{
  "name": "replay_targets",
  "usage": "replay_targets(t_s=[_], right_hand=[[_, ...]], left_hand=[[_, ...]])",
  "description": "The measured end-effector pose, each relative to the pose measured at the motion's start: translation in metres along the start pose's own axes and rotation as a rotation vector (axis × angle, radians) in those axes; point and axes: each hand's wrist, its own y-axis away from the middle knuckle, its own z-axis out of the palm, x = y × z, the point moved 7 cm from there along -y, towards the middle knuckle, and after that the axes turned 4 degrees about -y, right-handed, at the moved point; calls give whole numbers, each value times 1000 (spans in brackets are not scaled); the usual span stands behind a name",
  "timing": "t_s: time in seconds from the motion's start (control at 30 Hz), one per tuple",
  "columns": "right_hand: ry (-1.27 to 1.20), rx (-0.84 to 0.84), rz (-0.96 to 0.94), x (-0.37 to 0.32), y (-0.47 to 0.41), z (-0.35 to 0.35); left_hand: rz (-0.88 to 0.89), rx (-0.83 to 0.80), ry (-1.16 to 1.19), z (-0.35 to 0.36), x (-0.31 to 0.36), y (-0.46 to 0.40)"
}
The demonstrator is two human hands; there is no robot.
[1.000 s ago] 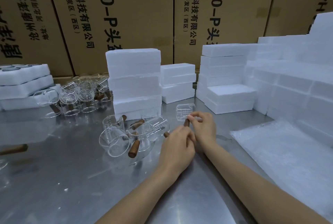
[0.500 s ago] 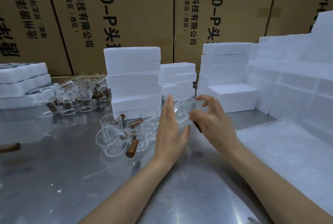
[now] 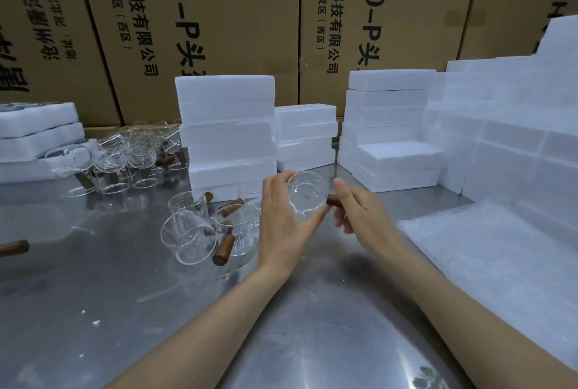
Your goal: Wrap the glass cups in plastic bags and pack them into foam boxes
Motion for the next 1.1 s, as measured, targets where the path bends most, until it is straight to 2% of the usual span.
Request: replay_targets(t_s=[0.13,0.23,0.33,0.53,0.67,0.83,0.9,1.1], right_hand=[[-100,57,71,10,-5,-7],[-139,114,106,16,-7,-13],[-151,125,101,16,-6,-12],[-64,135,31,9,-4,-9],[-49,132,16,5,-3,-9],[-40,93,0,0,1,1],[-39,91,9,-1,2,2],[-78,177,152,8,-1,-14]], left_hand=[[35,-60,45,6,6,3],[-19,-189,153,14,8,6],[-96,-227,245,15,5,8],[-220,-182,381,16,-2,5],[-365,-193,473,21,-8,7],[-649,-81,585,15,-20,10],[-702,-67,615,15,-25,10],[-728,-230,775,24,-23,5]])
